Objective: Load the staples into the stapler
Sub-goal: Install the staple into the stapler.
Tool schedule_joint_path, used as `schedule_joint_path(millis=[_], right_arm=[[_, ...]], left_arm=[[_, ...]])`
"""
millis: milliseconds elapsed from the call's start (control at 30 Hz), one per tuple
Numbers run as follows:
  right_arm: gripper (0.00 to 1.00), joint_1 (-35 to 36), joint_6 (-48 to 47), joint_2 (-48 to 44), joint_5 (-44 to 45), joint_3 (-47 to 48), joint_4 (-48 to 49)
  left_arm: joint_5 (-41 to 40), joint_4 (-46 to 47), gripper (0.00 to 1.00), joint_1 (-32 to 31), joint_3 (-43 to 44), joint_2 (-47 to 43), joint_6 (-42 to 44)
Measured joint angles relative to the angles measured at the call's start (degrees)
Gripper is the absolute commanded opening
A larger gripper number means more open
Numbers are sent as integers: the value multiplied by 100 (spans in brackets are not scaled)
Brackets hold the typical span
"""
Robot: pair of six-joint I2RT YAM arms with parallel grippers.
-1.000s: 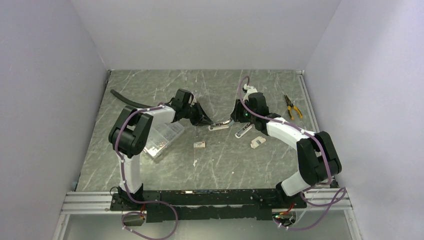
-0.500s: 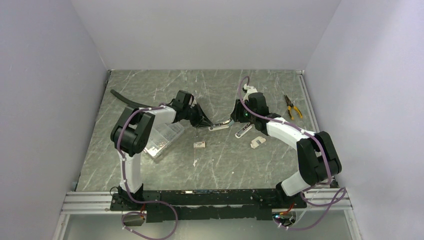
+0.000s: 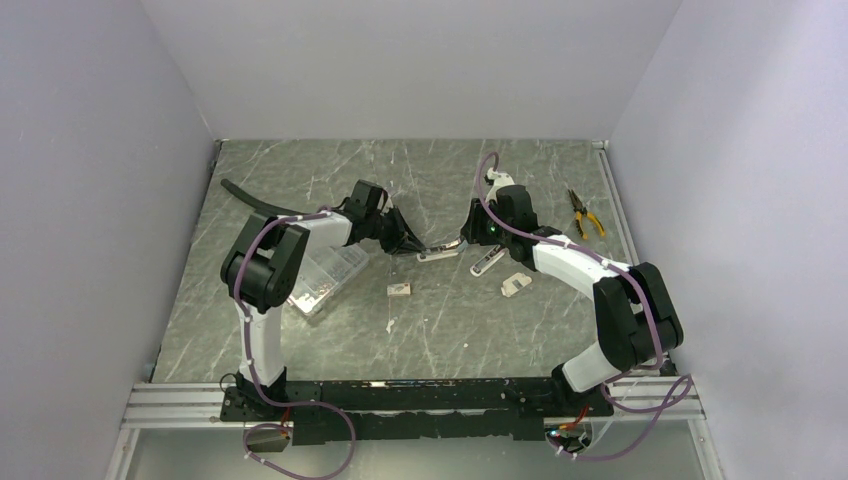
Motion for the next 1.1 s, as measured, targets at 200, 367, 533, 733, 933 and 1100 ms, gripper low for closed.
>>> schedule_joint_path(millis=[200,367,533,733,933,1100], right_arm=[[40,0,0,0,0,0,0],[40,0,0,0,2,0,0],[40,0,0,0,0,0,0],[40,0,-4,0,2,0,0],[40,0,-4,0,0,0,0],[40,0,-4,0,0,0,0]], left_arm=[[0,0,3,11,0,-24,2],[0,0,3,24,0,-28,9],[4,2,3,39,0,-28,15],[90,7,3,44,0,-28,15],[107,7,3,46,28,-63,22],[107,7,3,52,79,-85,42]])
